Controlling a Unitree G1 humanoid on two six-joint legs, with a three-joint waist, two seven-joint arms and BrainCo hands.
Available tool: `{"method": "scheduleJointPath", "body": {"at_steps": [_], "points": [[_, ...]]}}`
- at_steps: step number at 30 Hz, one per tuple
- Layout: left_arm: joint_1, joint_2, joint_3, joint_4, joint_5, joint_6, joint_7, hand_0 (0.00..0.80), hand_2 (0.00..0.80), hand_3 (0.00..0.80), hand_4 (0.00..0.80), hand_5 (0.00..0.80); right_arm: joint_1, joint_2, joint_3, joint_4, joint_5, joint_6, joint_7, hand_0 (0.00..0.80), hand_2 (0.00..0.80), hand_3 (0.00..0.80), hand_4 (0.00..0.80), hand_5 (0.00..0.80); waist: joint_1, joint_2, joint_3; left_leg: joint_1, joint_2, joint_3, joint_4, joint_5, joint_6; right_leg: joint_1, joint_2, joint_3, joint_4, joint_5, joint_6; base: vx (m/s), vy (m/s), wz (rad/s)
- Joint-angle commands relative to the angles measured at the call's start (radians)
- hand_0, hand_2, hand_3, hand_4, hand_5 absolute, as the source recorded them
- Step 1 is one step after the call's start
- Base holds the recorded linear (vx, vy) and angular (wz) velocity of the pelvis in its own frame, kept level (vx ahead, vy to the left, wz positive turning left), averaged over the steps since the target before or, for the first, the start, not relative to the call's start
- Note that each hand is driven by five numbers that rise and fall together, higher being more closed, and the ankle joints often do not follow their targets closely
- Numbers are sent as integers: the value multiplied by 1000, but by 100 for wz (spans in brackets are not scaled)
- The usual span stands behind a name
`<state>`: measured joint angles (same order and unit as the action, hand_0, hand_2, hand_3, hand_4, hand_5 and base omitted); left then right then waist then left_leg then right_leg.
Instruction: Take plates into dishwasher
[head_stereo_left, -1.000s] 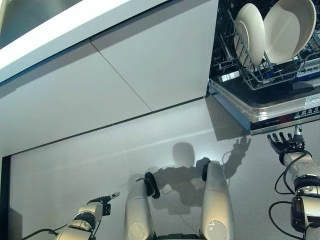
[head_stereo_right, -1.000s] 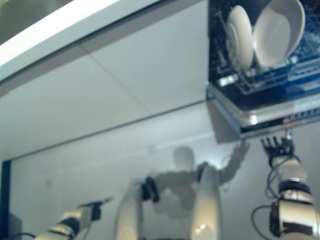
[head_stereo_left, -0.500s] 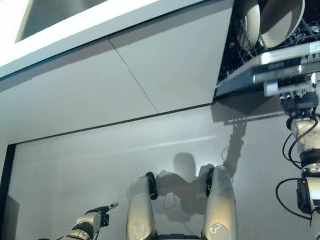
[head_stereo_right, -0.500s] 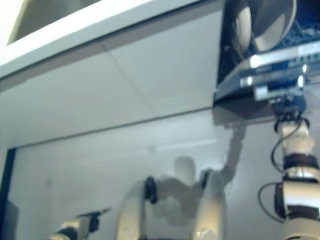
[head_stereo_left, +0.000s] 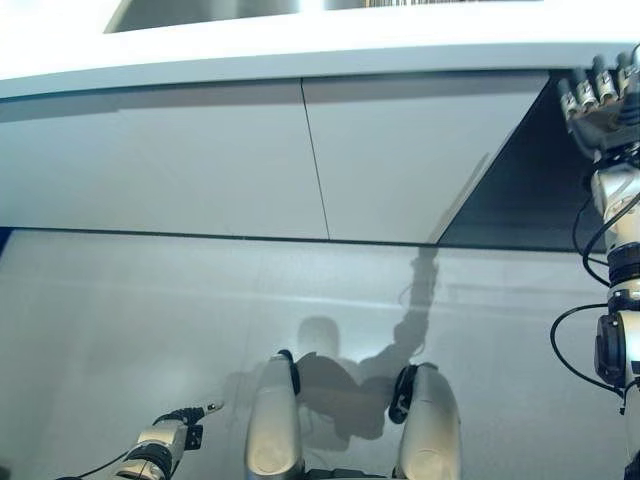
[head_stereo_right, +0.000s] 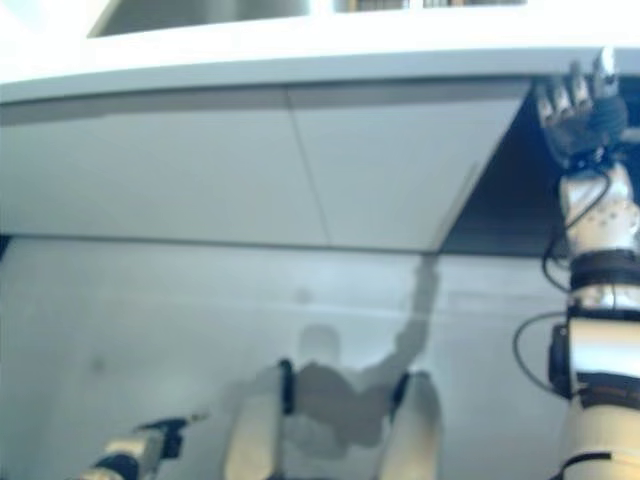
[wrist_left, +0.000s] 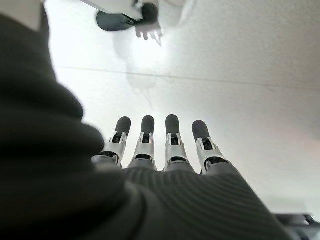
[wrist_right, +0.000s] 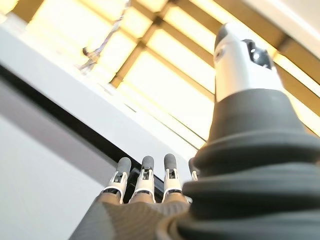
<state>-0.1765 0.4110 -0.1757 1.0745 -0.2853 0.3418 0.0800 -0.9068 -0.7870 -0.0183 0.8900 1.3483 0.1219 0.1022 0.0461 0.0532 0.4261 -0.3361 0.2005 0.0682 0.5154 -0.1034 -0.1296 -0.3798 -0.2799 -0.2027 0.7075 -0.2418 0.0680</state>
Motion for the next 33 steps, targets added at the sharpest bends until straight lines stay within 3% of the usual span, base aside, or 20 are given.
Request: {"method": "scheduleJointPath", "body": {"at_steps": [1, 5, 7, 10, 12, 15, 20, 22, 24, 26, 28, 33], "points": [[5, 48, -41, 18, 60, 12, 7, 0, 0, 0, 0, 0, 91, 29, -7, 41, -153, 25, 14, 0, 0, 0, 0, 0, -2, -24, -91, 107, -45, 96, -153, 62, 54, 149, 46, 0, -269, 133, -5, 182, 52, -3], [-14, 20, -42, 62, 70, 0, 1, 0, 0, 0, 0, 0, 289, 131, 9, 77, -411, -5, -7, 0, 0, 0, 0, 0, -15, -41, -165, 233, -48, 97, -391, 162, 30, 298, 76, -13, -524, 225, 30, 186, 92, -3], [-6, 7, -40, 73, 74, -8, -4, 0, 0, 0, 0, 0, 376, 170, 25, 55, -474, -24, -30, 0, 0, 0, 0, 0, -23, -46, -195, 275, -44, 100, -455, 183, 26, 338, 83, -19, -582, 251, 38, 140, 116, -3], [19, -20, -37, 116, 74, -58, -1, 0, 0, 0, 0, 0, 506, 245, 48, 21, -567, -81, -49, 0, 0, 0, 0, 0, -33, -53, -244, 323, -42, 109, -525, 196, 21, 389, 90, -31, -656, 274, 45, 135, 111, 0], [40, -39, -31, 126, 87, -83, 0, 0, 0, 0, 0, 0, 573, 272, 69, -18, -665, -93, -60, 0, 0, 0, 0, 0, -38, -57, -267, 346, -39, 121, -556, 205, 18, 413, 90, -38, -691, 287, 51, 96, 128, -3], [66, -53, -29, 132, 92, -107, -11, 0, 0, 0, 0, 0, 664, 313, 90, -59, -676, -96, -48, 0, 0, 0, 0, 0, -45, -59, -292, 367, -37, 132, -586, 210, 11, 437, 95, -52, -731, 299, 57, 47, 121, -4], [95, -89, -37, 152, 137, -144, -40, 0, 0, 0, 0, 0, 782, 443, 140, 21, -771, -107, -38, 0, 0, 0, 0, 0, -53, -63, -328, 385, -40, 143, -600, 203, 13, 465, 96, -71, -760, 305, 62, 21, 102, 1], [104, -107, -63, 159, 185, -156, -74, 0, 0, 0, 0, 0, 811, 489, 180, 114, -916, -122, -21, 0, 0, 0, 0, 0, -52, -60, -337, 396, -42, 144, -602, 198, 17, 475, 94, -78, -757, 299, 61, 18, 89, 2], [104, -116, -87, 165, 217, -174, -110, 0, 0, 0, 0, 0, 819, 511, 205, 168, -949, -112, -46, 0, 0, 0, 0, 0, -50, -57, -341, 400, -47, 140, -602, 195, 20, 480, 93, -79, -755, 296, 61, 19, 71, 3], [95, -153, -123, 179, 239, -202, -146, 0, 0, 0, 0, 0, 817, 543, 221, 288, -1039, -36, -97, 0, 0, 0, 0, 0, -47, -55, -348, 411, -52, 139, -603, 184, 28, 493, 91, -82, -758, 293, 64, 15, 67, 2], [90, -172, -140, 180, 233, -202, -146, 0, 0, 0, 0, 0, 820, 557, 231, 344, -1085, -2, -129, 0, 0, 0, 0, 0, -44, -51, -349, 419, -55, 136, -602, 179, 31, 500, 88, -83, -758, 292, 64, 28, 64, 1], [83, -193, -168, 178, 275, -216, -180, 0, 0, 0, 0, 0, 824, 576, 268, 351, -1158, 20, -103, 0, 0, 0, 0, 0, -37, -50, -357, 431, -66, 124, -601, 168, 42, 513, 83, -84, -751, 286, 68, 29, 26, 0]]}}
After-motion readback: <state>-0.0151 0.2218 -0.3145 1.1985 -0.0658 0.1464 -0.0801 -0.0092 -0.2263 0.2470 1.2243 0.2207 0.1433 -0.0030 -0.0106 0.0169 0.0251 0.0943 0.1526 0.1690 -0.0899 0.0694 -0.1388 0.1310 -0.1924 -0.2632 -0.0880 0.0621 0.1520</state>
